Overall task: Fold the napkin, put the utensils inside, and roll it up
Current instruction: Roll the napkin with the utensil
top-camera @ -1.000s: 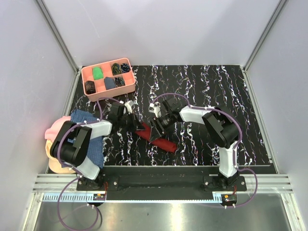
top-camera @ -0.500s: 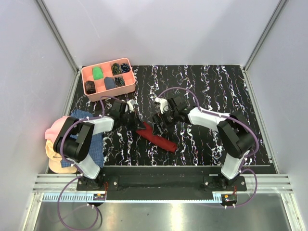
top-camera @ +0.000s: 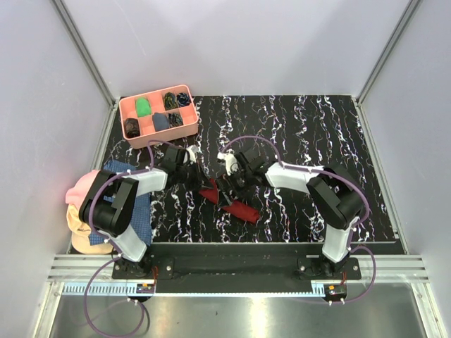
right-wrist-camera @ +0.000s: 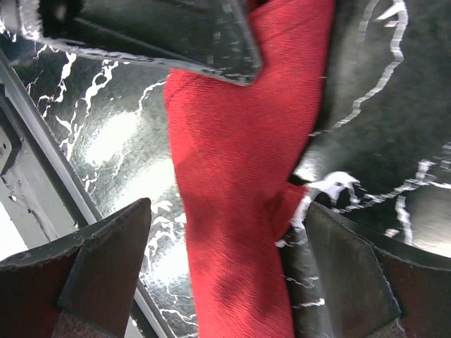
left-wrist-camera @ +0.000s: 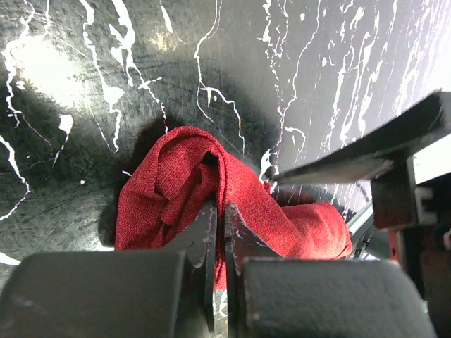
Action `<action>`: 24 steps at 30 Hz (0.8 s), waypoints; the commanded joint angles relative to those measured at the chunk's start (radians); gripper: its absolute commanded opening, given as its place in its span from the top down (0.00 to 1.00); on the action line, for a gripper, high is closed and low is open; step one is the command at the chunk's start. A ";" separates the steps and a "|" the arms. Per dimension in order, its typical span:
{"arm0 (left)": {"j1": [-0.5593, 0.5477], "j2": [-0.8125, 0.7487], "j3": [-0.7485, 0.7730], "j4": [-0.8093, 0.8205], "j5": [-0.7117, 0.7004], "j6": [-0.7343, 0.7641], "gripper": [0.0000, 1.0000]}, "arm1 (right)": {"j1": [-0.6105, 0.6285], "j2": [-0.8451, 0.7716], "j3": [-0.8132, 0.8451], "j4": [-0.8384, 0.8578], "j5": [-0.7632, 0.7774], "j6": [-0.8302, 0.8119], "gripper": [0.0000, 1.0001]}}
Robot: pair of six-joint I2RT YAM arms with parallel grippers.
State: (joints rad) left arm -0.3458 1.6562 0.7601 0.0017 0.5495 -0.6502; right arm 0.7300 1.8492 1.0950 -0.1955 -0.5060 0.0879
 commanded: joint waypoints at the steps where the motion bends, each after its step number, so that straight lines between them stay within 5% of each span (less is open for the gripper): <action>1: -0.004 0.011 0.030 -0.025 -0.011 0.024 1.00 | 0.042 0.012 0.000 0.019 0.072 0.018 0.03; 12: -0.004 0.004 0.048 -0.029 -0.008 0.020 1.00 | 0.141 0.033 -0.004 -0.042 0.446 0.078 0.18; 17: -0.004 0.008 0.090 -0.031 -0.003 0.014 0.98 | 0.152 0.042 -0.017 -0.047 0.494 0.121 0.41; 24: 0.001 -0.007 0.160 -0.113 -0.032 0.024 0.50 | 0.152 0.051 -0.011 -0.056 0.569 0.200 0.50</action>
State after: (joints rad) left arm -0.3485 1.6604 0.8478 -0.0624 0.5449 -0.6418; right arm 0.8791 1.8557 1.1042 -0.1810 -0.0513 0.2264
